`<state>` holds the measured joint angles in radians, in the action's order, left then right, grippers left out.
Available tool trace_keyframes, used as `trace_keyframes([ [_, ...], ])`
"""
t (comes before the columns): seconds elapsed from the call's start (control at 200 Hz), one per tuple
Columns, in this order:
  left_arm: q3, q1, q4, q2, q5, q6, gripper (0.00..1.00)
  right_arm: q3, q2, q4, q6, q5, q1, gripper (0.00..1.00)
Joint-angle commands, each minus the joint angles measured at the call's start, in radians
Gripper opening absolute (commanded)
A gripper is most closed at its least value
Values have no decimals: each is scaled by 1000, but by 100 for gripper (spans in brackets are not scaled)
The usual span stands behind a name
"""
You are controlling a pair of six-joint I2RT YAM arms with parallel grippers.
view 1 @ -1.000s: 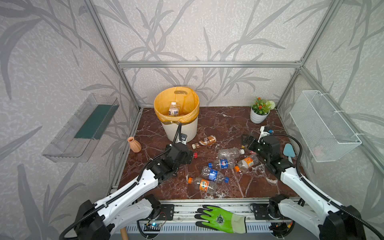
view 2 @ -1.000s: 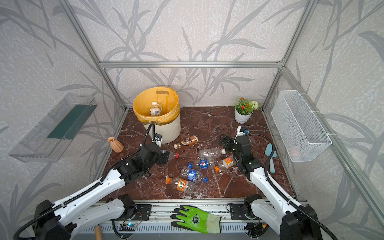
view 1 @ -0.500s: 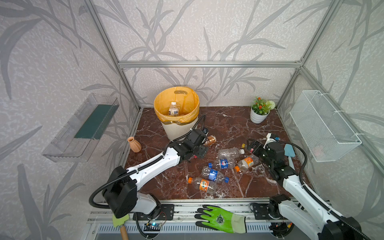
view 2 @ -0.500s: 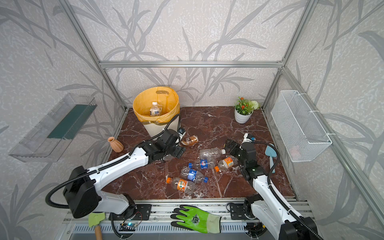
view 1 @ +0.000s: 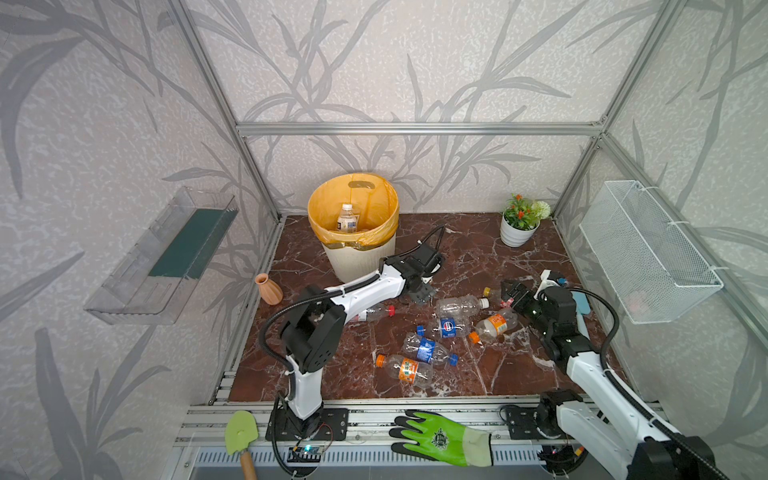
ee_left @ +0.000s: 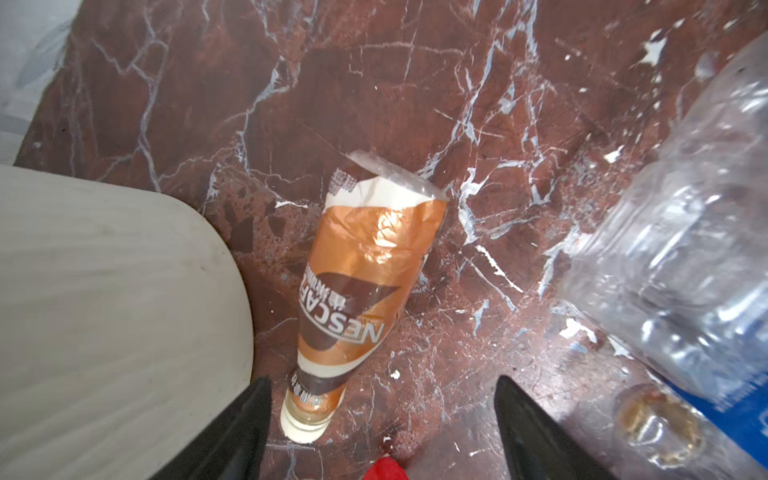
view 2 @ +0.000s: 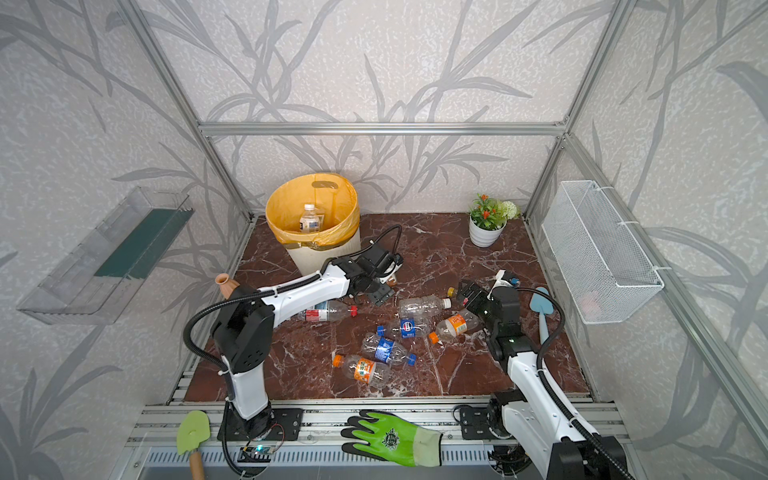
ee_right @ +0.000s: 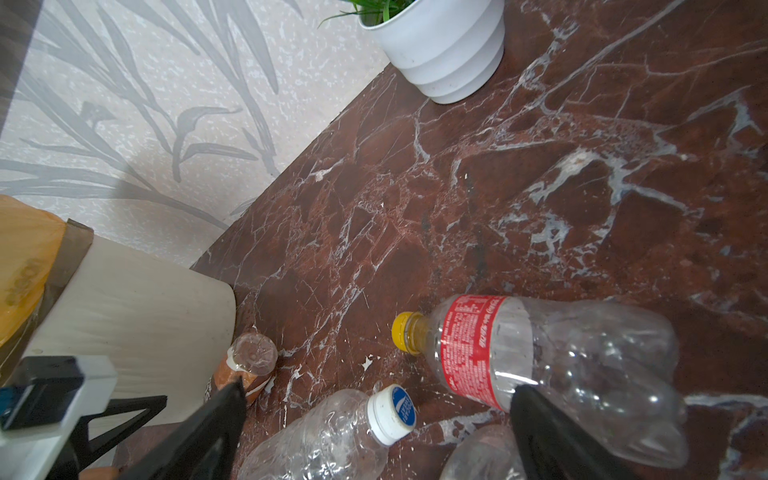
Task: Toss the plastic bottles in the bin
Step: 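Grasp the Nescafé bottle with the left gripper and lift it toward the bin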
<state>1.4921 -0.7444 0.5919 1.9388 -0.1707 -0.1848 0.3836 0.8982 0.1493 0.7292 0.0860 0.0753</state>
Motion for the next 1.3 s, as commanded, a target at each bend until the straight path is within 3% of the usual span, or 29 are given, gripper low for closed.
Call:
trace_keyframes([
  [0.0, 66, 12, 102, 59, -13, -59, 83, -12, 8, 43, -2, 31, -26, 99],
  [0.435, 138, 37, 99, 158, -25, -91, 82, 12, 60, 79, 12, 90, -84, 99],
  [0.7, 177, 62, 94, 228, 20, -123, 76, 9, 54, 75, 25, 90, -86, 99],
  [1.095, 154, 66, 58, 173, 111, -91, 42, -2, 13, 54, 45, 77, -86, 99],
  [1.295, 90, 66, -38, 31, 164, -42, 38, -9, 17, 76, 65, 88, -86, 99],
])
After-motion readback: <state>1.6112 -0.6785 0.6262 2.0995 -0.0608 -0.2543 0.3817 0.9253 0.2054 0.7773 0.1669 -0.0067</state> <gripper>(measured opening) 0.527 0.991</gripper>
